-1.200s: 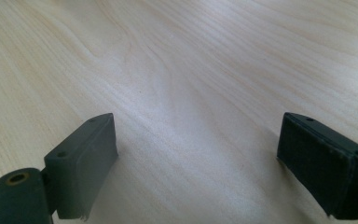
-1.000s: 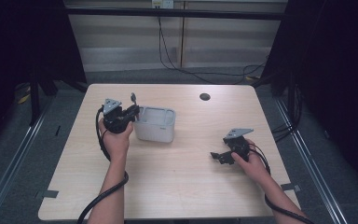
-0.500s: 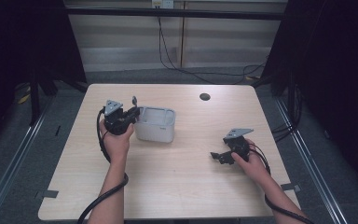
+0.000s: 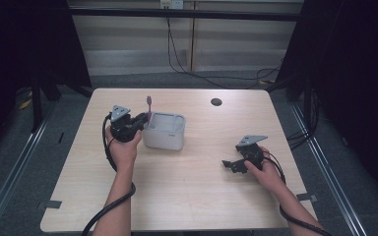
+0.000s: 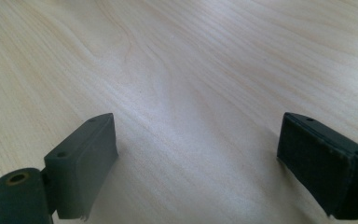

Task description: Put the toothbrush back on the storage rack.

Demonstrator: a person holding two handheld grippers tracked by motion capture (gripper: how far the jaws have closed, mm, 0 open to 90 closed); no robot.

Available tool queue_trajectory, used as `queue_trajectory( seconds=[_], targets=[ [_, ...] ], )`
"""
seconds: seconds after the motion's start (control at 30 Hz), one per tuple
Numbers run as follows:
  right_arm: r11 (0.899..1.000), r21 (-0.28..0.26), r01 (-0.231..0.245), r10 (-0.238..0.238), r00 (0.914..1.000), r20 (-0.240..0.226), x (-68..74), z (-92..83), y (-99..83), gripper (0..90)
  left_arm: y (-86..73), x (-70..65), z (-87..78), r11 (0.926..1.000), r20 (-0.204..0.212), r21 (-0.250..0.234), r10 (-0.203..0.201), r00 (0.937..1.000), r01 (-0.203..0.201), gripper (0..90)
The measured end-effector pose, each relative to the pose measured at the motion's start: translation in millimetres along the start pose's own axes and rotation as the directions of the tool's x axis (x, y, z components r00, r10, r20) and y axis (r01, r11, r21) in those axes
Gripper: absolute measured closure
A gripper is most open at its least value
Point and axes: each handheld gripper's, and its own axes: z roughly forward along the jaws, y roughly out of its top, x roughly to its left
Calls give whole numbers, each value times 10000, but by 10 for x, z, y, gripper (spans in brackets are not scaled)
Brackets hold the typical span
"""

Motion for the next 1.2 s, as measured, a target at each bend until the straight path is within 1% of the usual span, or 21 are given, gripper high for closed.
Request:
queue_trajectory(
  seconds=[0.07, 0.27, 0.37, 0.47, 0.53, 0.6, 0.8, 1.03, 1.1, 1.13, 1.2],
  targets=[
    [10000, 1, -7, 7, 10000, 1, 1, 0, 0, 112, -3, 6, -3, 10000, -27, 68, 26, 10000, -26, 809],
    [10000, 3, -2, 2, 10000, -5, 0, 0, 0, 112, 11, 18, -31, 10000, -71, 54, 10, 10000, -9, 780],
    [10000, 3, -3, 3, 10000, -4, 0, 0, 0, 112, 15, 22, -43, 9999, -155, 102, -20, 9999, 22, 749],
    [10000, 6, -2, 2, 10000, -5, 0, -1, 0, 112, 19, 35, -60, 9998, -226, 155, 81, 9997, -78, 717],
    [10000, 0, -1, 1, 10000, 3, 0, 0, 0, 112, 23, 39, -67, 9999, -200, 162, 29, 9998, -26, 698],
    [10000, 4, 1, -1, 10000, -3, 0, 0, 0, 112, 29, 44, -73, 9998, -190, 205, 77, 9998, -73, 675],
    [10000, 0, -1, 1, 10000, 3, 0, 0, 0, 112, 32, 60, -78, 9997, -174, 246, 18, 9998, -14, 586],
    [10000, -1, 0, 0, 10000, 0, 0, 0, 0, 112, 30, 72, -76, 9997, -142, 227, -32, 9999, 35, 439],
    [10000, 0, -1, 1, 10000, 0, 0, 0, 0, 112, 28, 72, -80, 9998, -238, 183, -1, 9997, 5, 401],
    [10000, 0, -1, 1, 10000, 1, 0, 0, 0, 112, 28, 77, -81, 9998, -217, 200, -35, 9998, 39, 386],
    [10000, 4, 0, 0, 10000, -6, 0, 0, 0, 112, 29, 82, -86, 9996, -274, 281, 35, 9996, -28, 355]
  ],
)
